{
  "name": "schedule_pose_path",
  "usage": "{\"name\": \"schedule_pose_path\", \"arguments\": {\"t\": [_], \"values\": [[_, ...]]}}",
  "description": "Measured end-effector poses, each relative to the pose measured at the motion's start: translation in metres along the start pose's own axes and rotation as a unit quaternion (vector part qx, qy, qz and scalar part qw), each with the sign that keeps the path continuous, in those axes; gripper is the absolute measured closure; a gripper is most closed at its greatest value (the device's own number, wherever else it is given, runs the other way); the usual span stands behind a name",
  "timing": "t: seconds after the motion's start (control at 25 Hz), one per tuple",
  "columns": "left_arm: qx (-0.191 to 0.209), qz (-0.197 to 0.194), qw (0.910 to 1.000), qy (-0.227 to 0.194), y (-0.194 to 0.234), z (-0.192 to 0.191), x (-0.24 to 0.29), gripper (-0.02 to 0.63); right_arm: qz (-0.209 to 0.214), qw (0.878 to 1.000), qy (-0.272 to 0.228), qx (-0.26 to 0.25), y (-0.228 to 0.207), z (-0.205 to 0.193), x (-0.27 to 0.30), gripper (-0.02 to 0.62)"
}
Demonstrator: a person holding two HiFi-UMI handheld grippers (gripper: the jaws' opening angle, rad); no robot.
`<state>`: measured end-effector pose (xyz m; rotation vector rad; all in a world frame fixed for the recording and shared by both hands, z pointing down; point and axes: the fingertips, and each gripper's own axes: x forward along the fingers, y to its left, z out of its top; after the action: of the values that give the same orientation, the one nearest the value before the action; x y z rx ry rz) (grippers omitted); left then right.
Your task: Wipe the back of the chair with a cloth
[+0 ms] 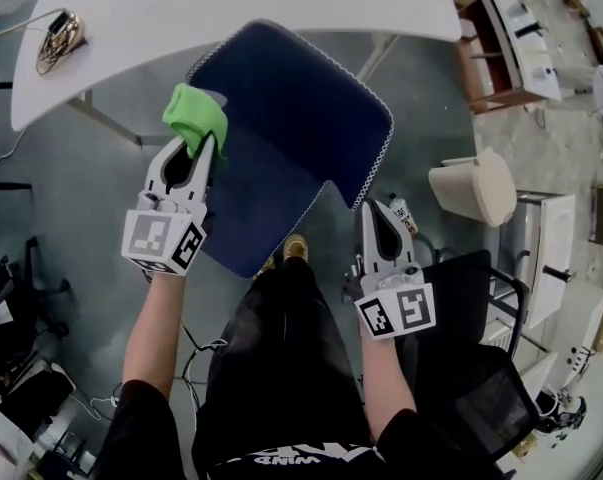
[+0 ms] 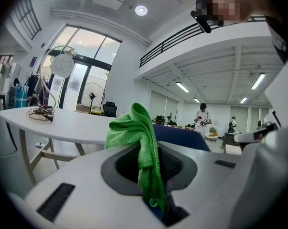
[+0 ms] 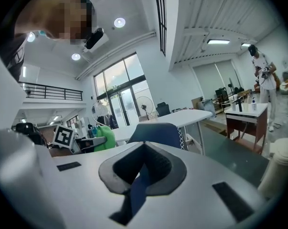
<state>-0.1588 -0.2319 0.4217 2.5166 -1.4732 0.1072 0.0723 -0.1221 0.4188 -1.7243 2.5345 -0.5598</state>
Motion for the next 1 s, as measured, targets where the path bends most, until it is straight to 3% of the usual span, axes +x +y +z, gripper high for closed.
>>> {"name": "schedule_pose_path", "arguments": {"t": [0.28, 0.48, 0.76, 1.0], "values": [[0.077, 0.009, 0.9969, 0.011, 0.06, -0.001, 0.048, 0.545, -0.013, 1.0, 0.006, 0.009, -0.01, -0.006, -0.001, 0.598], [0.104, 0.0, 0.9943, 0.024, 0.072, -0.013, 0.083, 0.545, -0.018, 1.0, 0.015, 0.013, -0.018, -0.013, 0.002, 0.598], [0.12, -0.033, 0.9912, 0.044, 0.054, -0.027, 0.12, 0.545, -0.019, 0.999, 0.018, 0.026, -0.02, -0.016, 0.003, 0.598], [0.139, -0.094, 0.9847, 0.046, -0.004, -0.035, 0.133, 0.545, -0.019, 0.999, 0.02, 0.031, -0.021, -0.017, 0.005, 0.598]]}}
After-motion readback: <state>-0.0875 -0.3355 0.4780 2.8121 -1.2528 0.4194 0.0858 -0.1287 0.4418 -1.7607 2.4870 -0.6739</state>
